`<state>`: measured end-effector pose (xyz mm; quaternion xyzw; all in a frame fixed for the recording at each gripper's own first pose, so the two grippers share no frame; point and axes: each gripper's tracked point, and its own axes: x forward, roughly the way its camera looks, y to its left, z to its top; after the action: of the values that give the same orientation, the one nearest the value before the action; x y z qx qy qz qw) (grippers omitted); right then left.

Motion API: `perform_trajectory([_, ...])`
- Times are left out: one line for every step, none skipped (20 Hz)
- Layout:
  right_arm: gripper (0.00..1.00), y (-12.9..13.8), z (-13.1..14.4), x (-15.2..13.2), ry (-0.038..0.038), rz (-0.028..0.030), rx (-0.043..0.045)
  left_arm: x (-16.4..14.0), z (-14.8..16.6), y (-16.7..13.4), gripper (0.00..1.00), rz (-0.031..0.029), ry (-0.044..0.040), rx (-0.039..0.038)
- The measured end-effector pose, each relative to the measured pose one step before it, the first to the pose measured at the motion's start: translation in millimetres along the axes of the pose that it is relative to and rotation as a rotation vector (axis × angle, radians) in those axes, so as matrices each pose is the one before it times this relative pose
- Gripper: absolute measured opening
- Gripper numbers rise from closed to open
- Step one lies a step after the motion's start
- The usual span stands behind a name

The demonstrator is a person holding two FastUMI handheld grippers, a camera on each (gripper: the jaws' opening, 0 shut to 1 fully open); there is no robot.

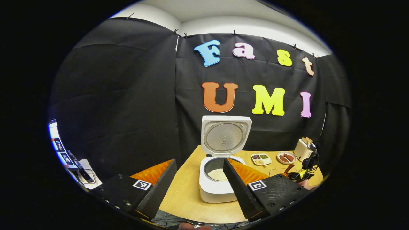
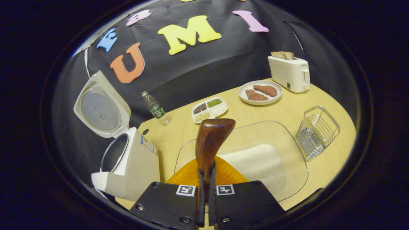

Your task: Close the left gripper, press the button to open the rice cooker; take a wooden spoon from the chopstick holder with the right hand, scoop a spoonful of rice and pour it into the rice cooker, then put the wooden spoon back into the chopstick holder.

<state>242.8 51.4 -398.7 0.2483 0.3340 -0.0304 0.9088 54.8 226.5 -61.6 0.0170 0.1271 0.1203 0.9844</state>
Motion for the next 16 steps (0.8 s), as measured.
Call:
perform_trajectory([0.10, -3.09, 0.05, 0.61, 0.00939, 0.01260, 0.04367, -3.32, 1.85, -2.52, 0.94, 0.00527, -0.00433, 0.00161])
perform_trajectory([0.10, -3.21, 1.11, -0.93, 0.00896, 0.01458, 0.04238, -2.81, 2.08, -3.95, 0.94, 0.00325, -0.00556, -0.00150])
perform_trajectory([0.10, -2.55, 1.74, -2.44, 0.00515, 0.01561, 0.03726, -2.88, 0.89, -3.69, 0.94, 0.00243, -0.00201, -0.00416])
perform_trajectory([0.10, -3.69, 3.43, -3.82, -0.00009, 0.00837, 0.03215, -3.02, -0.34, -5.36, 0.94, 0.00018, 0.00142, -0.00324])
perform_trajectory([0.10, -2.25, 2.33, -2.05, 0.00398, 0.01627, 0.02919, -2.91, 0.79, -4.76, 0.94, 0.00180, 0.00093, -0.00153])
perform_trajectory([0.10, -2.69, 2.44, -3.11, -0.00323, 0.01283, 0.02917, -2.34, 1.83, -4.42, 0.94, -0.00011, -0.00332, 0.00020])
perform_trajectory([0.10, -2.04, 3.12, -3.08, -0.00256, 0.01691, 0.03805, -3.42, 2.34, -5.62, 0.94, -0.00238, -0.00151, 0.00141])
perform_trajectory([0.10, -3.33, 3.61, -4.06, -0.00200, 0.01077, 0.03851, -2.06, 0.95, -5.44, 0.94, -0.00297, -0.00387, 0.00263])
perform_trajectory([0.10, -4.48, 5.63, -3.55, -0.00553, 0.01029, 0.03794, -2.29, 1.69, -6.99, 0.94, -0.00519, -0.00103, 0.00273])
perform_trajectory([0.10, -3.15, 7.96, -4.34, -0.01195, 0.01123, 0.03746, -1.98, 1.71, -7.80, 0.94, -0.00835, -0.00302, 0.00443])
perform_trajectory([0.10, -1.99, 8.55, -5.39, -0.01329, 0.01591, 0.03981, -1.83, 1.54, -7.59, 0.94, -0.00986, -0.00572, 0.00542])
perform_trajectory([0.10, -0.67, 8.34, -5.51, -0.01273, 0.01718, 0.03307, -0.78, 1.59, -7.13, 0.94, -0.01049, -0.00517, 0.00507])
perform_trajectory([0.10, -0.62, 7.14, -5.91, -0.00655, 0.01252, 0.02714, -0.54, -1.02, -7.40, 0.94, -0.00989, 0.00260, 0.00151])
perform_trajectory([0.10, -0.40, 5.84, -6.72, -0.00438, 0.00882, 0.01835, -1.23, -0.06, -6.04, 0.94, -0.00911, -0.00080, -0.00069])
perform_trajectory([0.10, 2.02, 7.21, -6.53, -0.00752, 0.00600, 0.00703, -0.97, 2.36, -6.41, 0.94, -0.00867, -0.00735, -0.00278])
perform_trajectory([0.10, 4.10, 7.38, -6.41, -0.00605, 0.00810, -0.00364, -1.10, 1.69, -4.33, 0.94, -0.00646, -0.01121, -0.00445])
